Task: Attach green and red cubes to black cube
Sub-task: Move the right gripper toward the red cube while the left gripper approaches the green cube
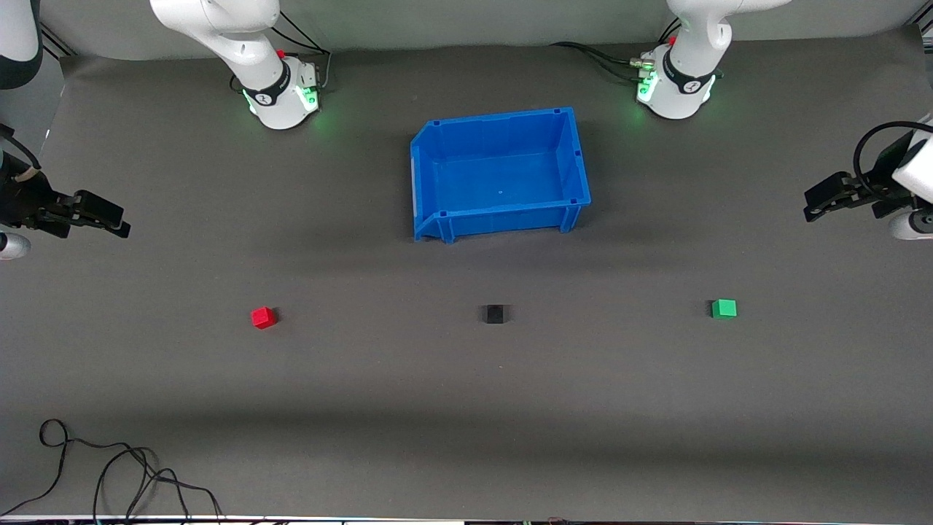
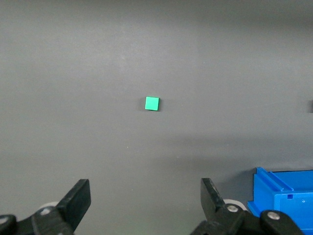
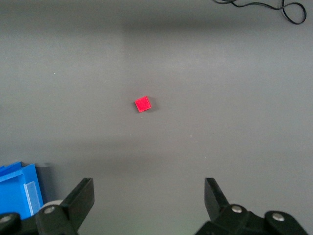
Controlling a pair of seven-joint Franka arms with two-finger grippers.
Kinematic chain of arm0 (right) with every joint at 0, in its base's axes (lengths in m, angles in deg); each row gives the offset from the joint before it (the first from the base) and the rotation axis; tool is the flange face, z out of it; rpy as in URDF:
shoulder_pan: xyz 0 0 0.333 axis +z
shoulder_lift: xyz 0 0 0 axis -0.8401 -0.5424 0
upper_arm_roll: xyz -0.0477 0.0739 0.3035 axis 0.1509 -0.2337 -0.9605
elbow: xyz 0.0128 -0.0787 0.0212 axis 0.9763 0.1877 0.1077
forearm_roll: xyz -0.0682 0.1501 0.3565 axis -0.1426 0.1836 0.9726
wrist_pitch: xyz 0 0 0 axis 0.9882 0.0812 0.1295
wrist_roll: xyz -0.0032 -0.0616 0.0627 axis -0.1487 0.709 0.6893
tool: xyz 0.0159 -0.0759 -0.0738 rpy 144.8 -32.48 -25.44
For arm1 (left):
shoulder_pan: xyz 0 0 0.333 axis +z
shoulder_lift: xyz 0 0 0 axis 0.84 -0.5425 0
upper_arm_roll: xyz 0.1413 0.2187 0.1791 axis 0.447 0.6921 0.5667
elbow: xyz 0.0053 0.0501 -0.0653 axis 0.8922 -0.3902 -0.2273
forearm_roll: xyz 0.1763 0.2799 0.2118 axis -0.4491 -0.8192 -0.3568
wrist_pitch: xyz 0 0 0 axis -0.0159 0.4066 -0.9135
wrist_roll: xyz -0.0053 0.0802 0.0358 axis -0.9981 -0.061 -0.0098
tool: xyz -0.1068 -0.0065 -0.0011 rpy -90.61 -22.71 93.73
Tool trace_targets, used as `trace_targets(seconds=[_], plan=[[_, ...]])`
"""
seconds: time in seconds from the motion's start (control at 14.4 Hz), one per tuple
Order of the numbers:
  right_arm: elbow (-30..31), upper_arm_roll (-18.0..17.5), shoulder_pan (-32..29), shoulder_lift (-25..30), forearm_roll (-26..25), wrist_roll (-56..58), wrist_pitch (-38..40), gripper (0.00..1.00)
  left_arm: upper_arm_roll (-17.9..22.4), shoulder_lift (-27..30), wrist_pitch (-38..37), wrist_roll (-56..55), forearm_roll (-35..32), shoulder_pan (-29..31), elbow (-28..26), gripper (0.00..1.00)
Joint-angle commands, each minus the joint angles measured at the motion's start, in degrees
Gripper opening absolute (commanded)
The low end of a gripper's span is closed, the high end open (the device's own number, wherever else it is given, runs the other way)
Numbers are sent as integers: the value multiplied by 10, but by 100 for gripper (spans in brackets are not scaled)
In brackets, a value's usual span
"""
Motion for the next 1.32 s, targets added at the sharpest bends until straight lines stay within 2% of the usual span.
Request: trace_targets(seconds=[0.0,0.49,0.62,0.9,1.11,1.25], plan=[[-2,3,7,4,-5,-5,6,100,3,-9,-4,5,-2,1,15,100],[-3,3,6,0,-5,-7,5,100,1,-17,-6,3,-3,-6,14,100],[-10,5,6,-3,16,-29,6,100,2,-35,-2,0,-2,-2,14,100],[-37,7,5,-22,32,-257,6,100,5,-66,4,-38,-1,1,12,100],[-39,7,4,-35,81,-510,5,100,5,-83,17,-60,-4,2,8,100],[-39,7,1,-50,111,-617,3,100,5,-97,38,-102,-3,12,3,99]])
